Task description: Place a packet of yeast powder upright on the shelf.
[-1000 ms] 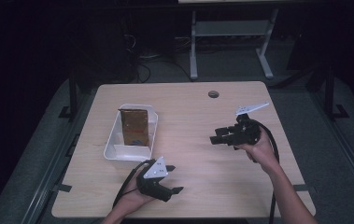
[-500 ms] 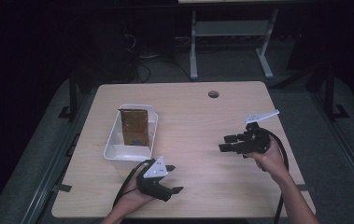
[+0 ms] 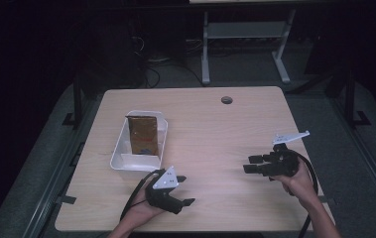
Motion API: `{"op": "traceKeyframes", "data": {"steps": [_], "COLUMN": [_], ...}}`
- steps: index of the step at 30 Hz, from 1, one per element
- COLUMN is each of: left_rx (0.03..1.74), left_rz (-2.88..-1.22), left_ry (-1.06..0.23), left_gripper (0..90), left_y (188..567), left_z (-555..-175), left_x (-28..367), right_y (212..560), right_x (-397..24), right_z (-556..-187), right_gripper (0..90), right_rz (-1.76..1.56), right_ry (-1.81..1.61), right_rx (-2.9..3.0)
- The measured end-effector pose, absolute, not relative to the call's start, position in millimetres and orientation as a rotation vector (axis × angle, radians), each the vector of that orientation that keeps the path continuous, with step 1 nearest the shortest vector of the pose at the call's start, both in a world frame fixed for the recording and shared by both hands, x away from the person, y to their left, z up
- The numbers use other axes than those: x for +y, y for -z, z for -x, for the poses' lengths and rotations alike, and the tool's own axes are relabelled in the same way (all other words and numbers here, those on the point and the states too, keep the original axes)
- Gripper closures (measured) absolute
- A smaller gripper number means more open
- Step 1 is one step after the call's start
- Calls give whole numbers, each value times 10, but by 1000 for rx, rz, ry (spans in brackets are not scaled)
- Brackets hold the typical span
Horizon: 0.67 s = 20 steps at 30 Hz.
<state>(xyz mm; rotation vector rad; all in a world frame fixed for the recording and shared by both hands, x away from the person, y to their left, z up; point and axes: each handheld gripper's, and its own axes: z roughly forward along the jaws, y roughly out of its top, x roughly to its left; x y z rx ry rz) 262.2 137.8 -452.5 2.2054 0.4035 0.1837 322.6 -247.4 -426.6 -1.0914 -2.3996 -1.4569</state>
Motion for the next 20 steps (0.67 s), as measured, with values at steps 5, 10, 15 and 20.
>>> {"op": "traceKeyframes", "data": {"steps": [5,10,15,20], "left_rx": [405,403,403,402], "left_rz": [-2207,-2212,-2212,-2219], "left_ry": [-183,-183,-184,-178], "left_gripper": [237,237,237,237], "left_y": [4532,4534,4534,4544], "left_z": [-2623,-2622,-2621,-2614], "left_x": [1372,1368,1371,1359], "right_y": [4349,4414,4443,4478], "right_x": [-2542,-2581,-2614,-2648], "right_z": [-3138,-3035,-2925,-2804], "right_gripper": [389,387,371,357], "right_rz": [1108,1119,1139,1165], "right_ry": [1462,1457,1498,1526], "right_rx": [-2388,-2392,-2382,-2355]}}
